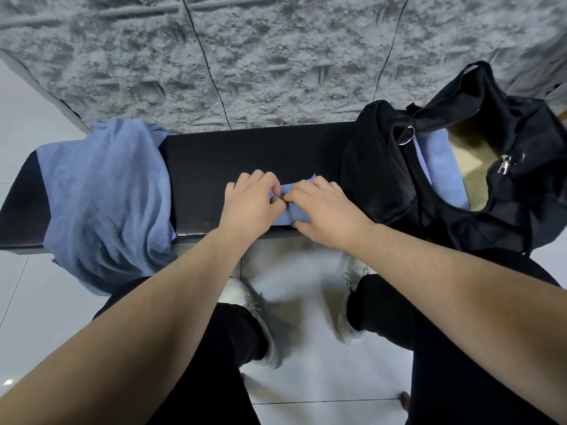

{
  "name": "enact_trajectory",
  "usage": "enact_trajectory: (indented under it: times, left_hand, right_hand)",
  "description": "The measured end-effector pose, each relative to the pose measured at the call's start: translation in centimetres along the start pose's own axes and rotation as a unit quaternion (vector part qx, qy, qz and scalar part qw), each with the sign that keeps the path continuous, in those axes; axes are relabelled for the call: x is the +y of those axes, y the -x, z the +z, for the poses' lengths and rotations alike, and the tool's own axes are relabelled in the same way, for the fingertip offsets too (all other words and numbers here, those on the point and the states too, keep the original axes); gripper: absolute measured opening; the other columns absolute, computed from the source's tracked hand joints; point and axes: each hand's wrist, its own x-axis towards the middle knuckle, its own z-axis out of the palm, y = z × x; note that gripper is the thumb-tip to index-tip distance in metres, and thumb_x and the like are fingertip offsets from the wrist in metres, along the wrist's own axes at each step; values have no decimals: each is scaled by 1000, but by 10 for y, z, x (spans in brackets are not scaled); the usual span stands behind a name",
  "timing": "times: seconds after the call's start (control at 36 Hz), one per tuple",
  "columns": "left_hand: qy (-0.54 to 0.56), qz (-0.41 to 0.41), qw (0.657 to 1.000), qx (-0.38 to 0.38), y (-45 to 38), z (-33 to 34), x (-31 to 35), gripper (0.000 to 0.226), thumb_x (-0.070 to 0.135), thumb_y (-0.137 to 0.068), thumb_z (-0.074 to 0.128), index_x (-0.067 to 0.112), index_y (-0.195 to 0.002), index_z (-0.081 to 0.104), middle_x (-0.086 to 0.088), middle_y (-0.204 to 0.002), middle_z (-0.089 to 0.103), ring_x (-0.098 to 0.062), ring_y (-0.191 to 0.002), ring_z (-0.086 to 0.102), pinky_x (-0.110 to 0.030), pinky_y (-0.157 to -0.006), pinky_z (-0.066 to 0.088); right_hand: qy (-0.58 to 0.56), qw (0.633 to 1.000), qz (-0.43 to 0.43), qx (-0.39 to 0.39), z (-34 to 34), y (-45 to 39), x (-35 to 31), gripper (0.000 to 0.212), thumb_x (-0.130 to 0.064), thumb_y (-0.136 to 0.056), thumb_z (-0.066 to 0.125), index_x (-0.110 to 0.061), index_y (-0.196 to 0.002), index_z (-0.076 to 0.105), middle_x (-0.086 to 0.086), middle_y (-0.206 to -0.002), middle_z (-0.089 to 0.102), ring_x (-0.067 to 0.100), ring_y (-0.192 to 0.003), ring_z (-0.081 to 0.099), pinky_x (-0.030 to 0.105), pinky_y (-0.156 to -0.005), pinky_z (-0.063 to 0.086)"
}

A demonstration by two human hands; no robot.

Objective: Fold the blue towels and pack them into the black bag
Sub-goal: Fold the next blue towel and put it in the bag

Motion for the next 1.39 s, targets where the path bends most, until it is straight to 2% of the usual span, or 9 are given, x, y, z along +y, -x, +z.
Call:
enact_trajectory:
  times: [0.19, 0.33, 0.47, 0.61, 0.78, 0.94, 1.08, 1.22, 1.39]
  left_hand:
    - [-31, 35, 999, 26, 7, -6, -6, 17, 24, -89, 52, 22, -103, 62, 5, -103, 59, -15, -83, 42, -31, -76, 29]
    - [-49, 32, 998, -11, 10, -10, -4, 31, 35, -89, 54, 26, -117, 63, 8, -117, 59, -19, -96, 55, -29, -77, 31]
    - [-44, 30, 998, -45, 8, -11, 1, 21, 33, -87, 56, 22, -104, 65, 4, -106, 59, -20, -91, 55, -31, -73, 39]
    - [15, -5, 999, -38, 1, -11, 1, 25, 29, -90, 51, 22, -66, 50, 6, -79, 53, -23, -80, 55, -34, -66, 45]
    - [56, -60, 994, -72, -12, -9, 3, 19, 29, -85, 55, 15, -72, 57, 0, -81, 58, -22, -74, 54, -32, -60, 40]
    - [41, -43, 993, -107, -16, -6, 0, 10, 34, -86, 47, 33, -79, 54, 9, -107, 50, -21, -114, 40, -43, -89, 43]
    - [46, 1, 999, -6, -10, -7, -4, 35, 27, -89, 54, 29, -125, 59, 9, -129, 47, -19, -125, 35, -34, -102, 26]
    - [-20, 22, 995, 90, -5, -10, 0, 31, 26, -86, 58, 24, -116, 65, 1, -114, 47, -19, -98, 41, -28, -81, 29]
    - [143, -108, 984, -4, 5, -6, 7, 32, 23, -91, 49, 30, -123, 48, 6, -88, 53, -12, -65, 51, -26, -54, 34]
  right_hand:
    - [-6, 999, 37, -1, -2, -6, -3, 40, -25, -88, 52, -20, -128, 56, -5, -120, 56, 21, -111, 47, 33, -90, 31]
    - [5, 998, 63, -6, 1, -13, -2, 36, -28, -90, 47, -20, -122, 57, -7, -118, 56, 18, -115, 43, 34, -97, 32]
    - [9, 997, 70, -16, 3, -18, -2, 44, -30, -91, 43, -21, -133, 54, -7, -124, 51, 18, -120, 38, 34, -100, 28]
    - [-3, 998, 68, 10, 3, -15, -1, 53, -36, -92, 48, -25, -144, 43, -7, -136, 47, 20, -124, 38, 35, -101, 26]
    - [-18, 998, 58, -2, -3, -17, 5, 47, -27, -85, 58, -27, -130, 47, -10, -127, 49, 18, -118, 41, 34, -97, 31]
    - [-2, 998, 62, 5, 0, -22, 6, 41, -17, -90, 49, -25, -130, 49, -8, -127, 53, 19, -116, 45, 35, -95, 35]
    - [-34, 995, 92, -18, -5, -29, 5, 40, -20, -90, 47, -23, -130, 49, -6, -123, 55, 21, -117, 47, 39, -96, 36]
    - [-37, 991, 120, -39, -8, -37, 4, 41, -23, -90, 44, -21, -131, 46, -2, -123, 56, 24, -115, 47, 43, -95, 36]
    - [4, 990, 138, -31, -2, -43, 0, 40, -35, -95, 38, -17, -130, 45, 3, -126, 55, 26, -112, 49, 44, -89, 37]
